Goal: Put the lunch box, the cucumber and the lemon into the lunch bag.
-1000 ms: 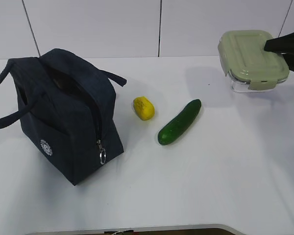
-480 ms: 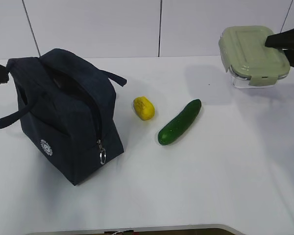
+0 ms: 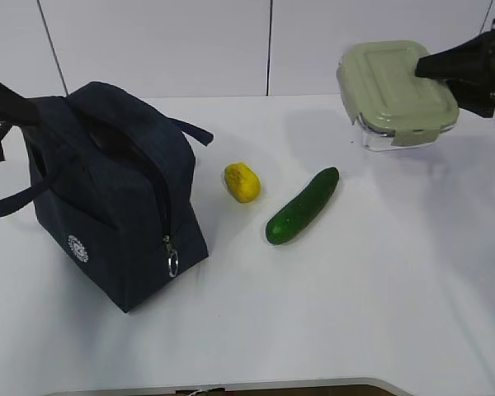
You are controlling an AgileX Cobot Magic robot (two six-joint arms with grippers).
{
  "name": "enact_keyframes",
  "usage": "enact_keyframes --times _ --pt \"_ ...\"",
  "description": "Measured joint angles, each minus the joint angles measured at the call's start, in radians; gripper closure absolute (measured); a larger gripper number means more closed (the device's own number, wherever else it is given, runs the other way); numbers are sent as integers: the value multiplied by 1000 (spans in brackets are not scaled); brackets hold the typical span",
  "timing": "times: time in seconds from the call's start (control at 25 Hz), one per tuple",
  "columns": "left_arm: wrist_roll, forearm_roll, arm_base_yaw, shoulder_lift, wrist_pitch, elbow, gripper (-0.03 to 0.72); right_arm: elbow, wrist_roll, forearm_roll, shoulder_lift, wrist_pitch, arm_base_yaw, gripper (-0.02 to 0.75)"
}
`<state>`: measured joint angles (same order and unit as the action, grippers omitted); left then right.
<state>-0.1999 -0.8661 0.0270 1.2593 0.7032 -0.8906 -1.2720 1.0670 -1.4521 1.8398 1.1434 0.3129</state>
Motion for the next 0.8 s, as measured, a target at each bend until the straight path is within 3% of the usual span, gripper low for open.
enact_keyframes --times 0.32,0.8 --pt "-7 -10 0 50 -31 -4 217 -133 0 0 0 15 -100 361" --pt "-122 -161 0 118 -59 -4 217 -221 -5 0 0 26 -216 361"
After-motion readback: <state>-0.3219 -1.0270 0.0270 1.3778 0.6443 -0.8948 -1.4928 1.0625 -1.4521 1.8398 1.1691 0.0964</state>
